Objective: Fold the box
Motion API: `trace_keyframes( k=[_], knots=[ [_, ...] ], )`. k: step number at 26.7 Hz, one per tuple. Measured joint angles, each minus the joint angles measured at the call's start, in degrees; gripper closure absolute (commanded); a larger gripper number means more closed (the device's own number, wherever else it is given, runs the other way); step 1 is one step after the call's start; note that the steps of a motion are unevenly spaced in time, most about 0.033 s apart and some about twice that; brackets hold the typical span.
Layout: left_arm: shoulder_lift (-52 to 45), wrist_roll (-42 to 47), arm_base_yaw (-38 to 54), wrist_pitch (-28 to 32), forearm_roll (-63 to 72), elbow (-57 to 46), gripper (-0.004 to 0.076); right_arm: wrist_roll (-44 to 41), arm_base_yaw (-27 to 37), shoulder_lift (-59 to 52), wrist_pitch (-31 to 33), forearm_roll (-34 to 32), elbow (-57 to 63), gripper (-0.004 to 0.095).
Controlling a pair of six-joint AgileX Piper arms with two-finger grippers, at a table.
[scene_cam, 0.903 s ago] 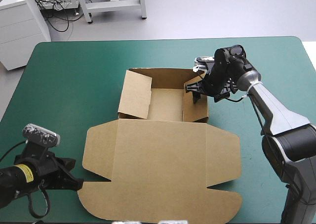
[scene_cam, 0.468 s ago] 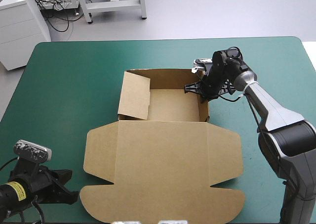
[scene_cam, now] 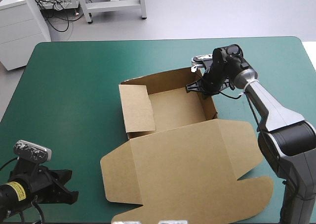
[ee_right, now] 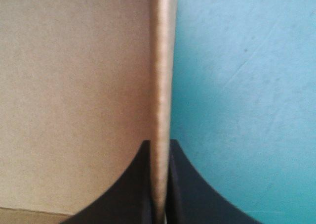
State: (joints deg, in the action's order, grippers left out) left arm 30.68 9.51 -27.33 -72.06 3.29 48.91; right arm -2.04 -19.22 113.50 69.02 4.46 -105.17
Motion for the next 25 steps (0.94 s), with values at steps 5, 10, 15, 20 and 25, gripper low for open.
trace_keyframes(
  k=[5, 10, 15, 20, 25],
  knots=[
    [0.0, 0.43, 0.0, 0.0, 0.0, 0.0, 0.0756, 0.82, 4.42, 0.0, 0.78, -1.78, -7.02, 0.0931],
    [0.0, 0.74, 0.0, 0.0, 0.24, 0.0, 0.0756, 0.87, 11.73, 0.0, 0.78, -2.59, -13.08, 0.0931],
    [0.0, 0.86, 0.0, 0.0, 1.23, 0.0, 0.0756, 0.81, 20.09, 0.0, 1.2, -4.15, -14.66, 0.0931],
    [0.0, 1.04, 0.0, 0.0, 1.9, 0.0, 0.0756, -4.67, 32.4, 0.07, 0.33, -4.79, -14.71, 0.0931],
    [0.0, 1.04, 0.0, 0.0, 1.96, 0.0, 0.0756, -6.54, 39.37, 1.28, 1.34, -5.62, -14.88, 0.0921]
  ],
)
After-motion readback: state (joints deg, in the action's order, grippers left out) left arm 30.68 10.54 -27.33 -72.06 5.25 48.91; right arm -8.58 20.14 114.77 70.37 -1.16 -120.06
